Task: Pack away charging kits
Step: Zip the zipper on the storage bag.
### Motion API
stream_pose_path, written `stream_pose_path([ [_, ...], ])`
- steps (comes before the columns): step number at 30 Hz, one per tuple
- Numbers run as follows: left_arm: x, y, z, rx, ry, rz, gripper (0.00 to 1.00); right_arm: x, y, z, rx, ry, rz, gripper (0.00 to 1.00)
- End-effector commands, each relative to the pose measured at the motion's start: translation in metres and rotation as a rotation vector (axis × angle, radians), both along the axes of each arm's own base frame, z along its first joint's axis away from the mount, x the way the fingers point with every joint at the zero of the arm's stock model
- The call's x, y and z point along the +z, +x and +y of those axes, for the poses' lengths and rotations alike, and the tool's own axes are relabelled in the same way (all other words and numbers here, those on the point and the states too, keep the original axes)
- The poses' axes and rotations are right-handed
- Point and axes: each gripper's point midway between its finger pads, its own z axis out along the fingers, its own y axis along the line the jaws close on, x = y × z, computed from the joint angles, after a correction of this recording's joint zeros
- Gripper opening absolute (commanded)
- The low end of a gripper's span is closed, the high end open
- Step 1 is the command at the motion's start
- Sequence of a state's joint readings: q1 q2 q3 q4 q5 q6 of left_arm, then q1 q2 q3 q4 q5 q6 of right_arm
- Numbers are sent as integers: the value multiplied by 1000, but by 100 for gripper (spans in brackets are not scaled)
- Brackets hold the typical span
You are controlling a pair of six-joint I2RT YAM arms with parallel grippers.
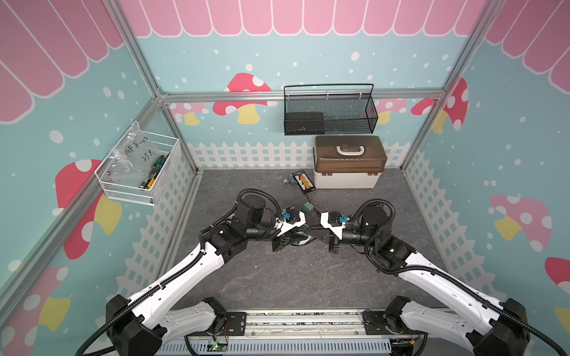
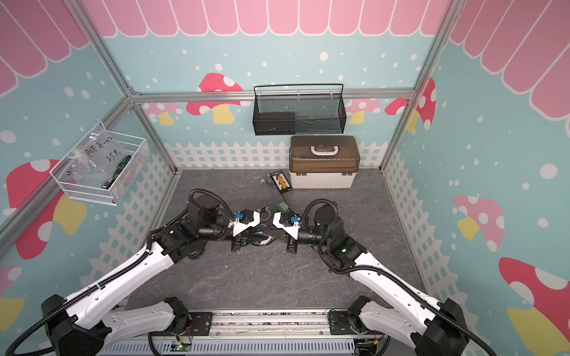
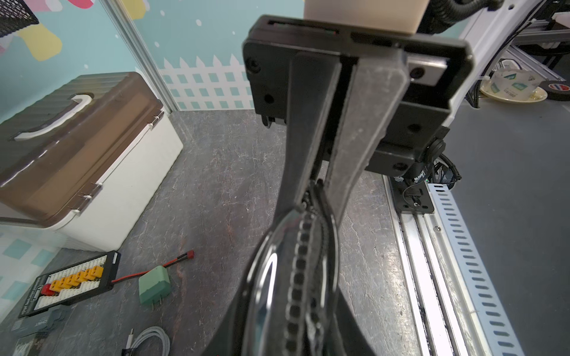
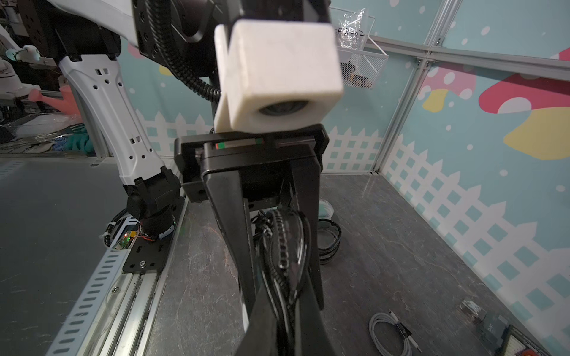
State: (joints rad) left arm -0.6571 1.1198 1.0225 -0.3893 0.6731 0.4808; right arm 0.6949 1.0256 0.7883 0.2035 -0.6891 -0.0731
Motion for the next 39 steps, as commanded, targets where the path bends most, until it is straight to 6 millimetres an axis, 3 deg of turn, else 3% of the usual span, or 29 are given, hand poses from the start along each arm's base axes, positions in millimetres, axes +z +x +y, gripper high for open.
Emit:
stream_pose_path([
  [1, 25, -17, 1, -49, -71, -55, 32, 23, 17, -7, -87, 84, -91, 0],
  [3, 38, -17, 3, -25, -120, -69, 53, 25, 22, -11, -128, 127, -99, 0],
  [5, 50, -14, 8, 27, -165, -68, 63, 30, 27, -15, -172, 169, -105, 0],
  [10, 76, -7, 21, 36, -316, -37, 73, 53, 29, -29, -228, 351, -122, 0],
  [17, 105, 20, 28, 27, -505, 32, 77, 93, 17, -38, -167, 568, -139, 0],
  [23, 118, 22, 23, -29, -568, 63, 80, 121, 10, -40, -126, 633, -158, 0],
  [32, 135, 19, 18, -85, -668, 79, 81, 135, 36, -34, -177, 687, -58, 0],
  [39, 141, 15, 8, -78, -703, 51, 78, 135, 43, -25, -170, 714, -3, 0],
])
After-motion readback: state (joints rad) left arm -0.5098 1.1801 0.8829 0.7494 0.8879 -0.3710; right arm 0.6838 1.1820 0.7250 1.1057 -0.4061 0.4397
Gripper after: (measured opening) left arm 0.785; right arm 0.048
